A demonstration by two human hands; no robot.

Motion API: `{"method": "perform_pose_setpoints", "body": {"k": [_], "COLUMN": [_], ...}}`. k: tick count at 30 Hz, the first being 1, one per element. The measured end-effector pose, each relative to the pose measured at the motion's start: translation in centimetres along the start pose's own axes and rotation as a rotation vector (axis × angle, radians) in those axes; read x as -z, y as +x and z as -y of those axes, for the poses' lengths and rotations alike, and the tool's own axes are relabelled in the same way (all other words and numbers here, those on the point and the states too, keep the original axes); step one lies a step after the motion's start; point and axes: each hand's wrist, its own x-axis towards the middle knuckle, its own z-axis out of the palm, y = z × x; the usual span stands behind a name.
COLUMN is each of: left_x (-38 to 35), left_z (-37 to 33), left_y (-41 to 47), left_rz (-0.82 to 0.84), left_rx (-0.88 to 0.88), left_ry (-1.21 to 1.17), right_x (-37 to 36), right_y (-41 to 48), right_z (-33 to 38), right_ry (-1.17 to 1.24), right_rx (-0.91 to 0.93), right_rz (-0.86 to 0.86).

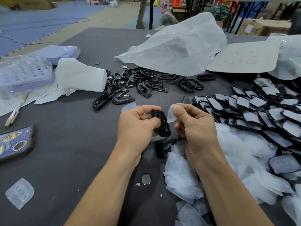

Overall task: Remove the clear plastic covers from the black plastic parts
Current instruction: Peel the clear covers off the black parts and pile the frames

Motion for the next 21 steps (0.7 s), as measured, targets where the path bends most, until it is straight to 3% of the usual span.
{"method": "perform_pose_setpoints", "body": {"k": [8,21], "left_x": [-0.09,0.33], "left_z": [0.04,0.05], "left_y": [0.03,0.27], "left_rz": [-0.018,-0.059], "left_rx": [0.048,0.040], "left_ry": [0.021,0.007], "right_x": [-0.01,-0.39], "right_y": [-0.22,-0.40], "right_z": [0.84,-0.04], "right_ry": [0.160,-0.018], "right_rx": [0.002,0.053], "right_rz": [-0.004,0.134]}}
